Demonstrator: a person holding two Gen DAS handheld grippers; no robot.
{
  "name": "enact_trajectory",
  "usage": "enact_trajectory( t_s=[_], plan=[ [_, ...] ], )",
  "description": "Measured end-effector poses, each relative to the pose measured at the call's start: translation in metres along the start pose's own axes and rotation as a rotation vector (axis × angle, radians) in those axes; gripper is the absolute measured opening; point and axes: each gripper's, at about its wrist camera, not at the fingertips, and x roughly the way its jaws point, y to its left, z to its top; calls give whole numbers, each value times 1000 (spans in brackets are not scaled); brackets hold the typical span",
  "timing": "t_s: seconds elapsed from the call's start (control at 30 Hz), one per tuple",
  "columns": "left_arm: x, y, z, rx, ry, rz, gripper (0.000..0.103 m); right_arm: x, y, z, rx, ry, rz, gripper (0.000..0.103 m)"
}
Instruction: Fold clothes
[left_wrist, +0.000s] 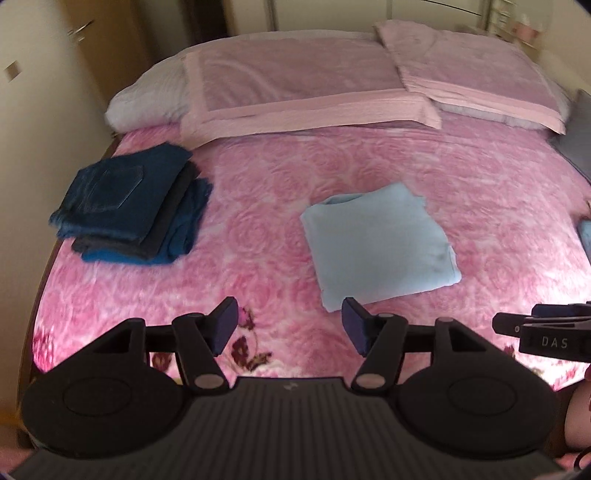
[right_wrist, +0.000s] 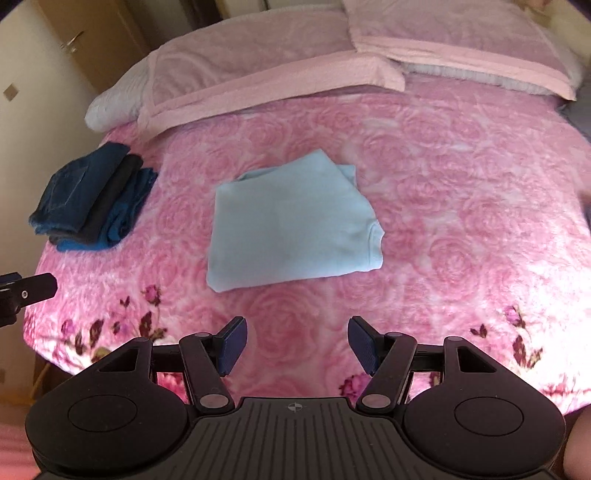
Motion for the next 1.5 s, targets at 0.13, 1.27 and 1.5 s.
enact_trajectory(
  t_s=[0.13, 1.27, 1.5],
  plan=[
    [5, 7, 1, 67, 2, -56, 59, -9, 13, -8, 61, -28, -55, 64],
    [151, 69, 34, -315, 156, -275, 59, 89, -30, 61, 104, 42, 8, 64],
    [247, 69, 20, -444, 202, -404, 60, 147, -116, 67, 253, 63, 115, 64]
  ],
)
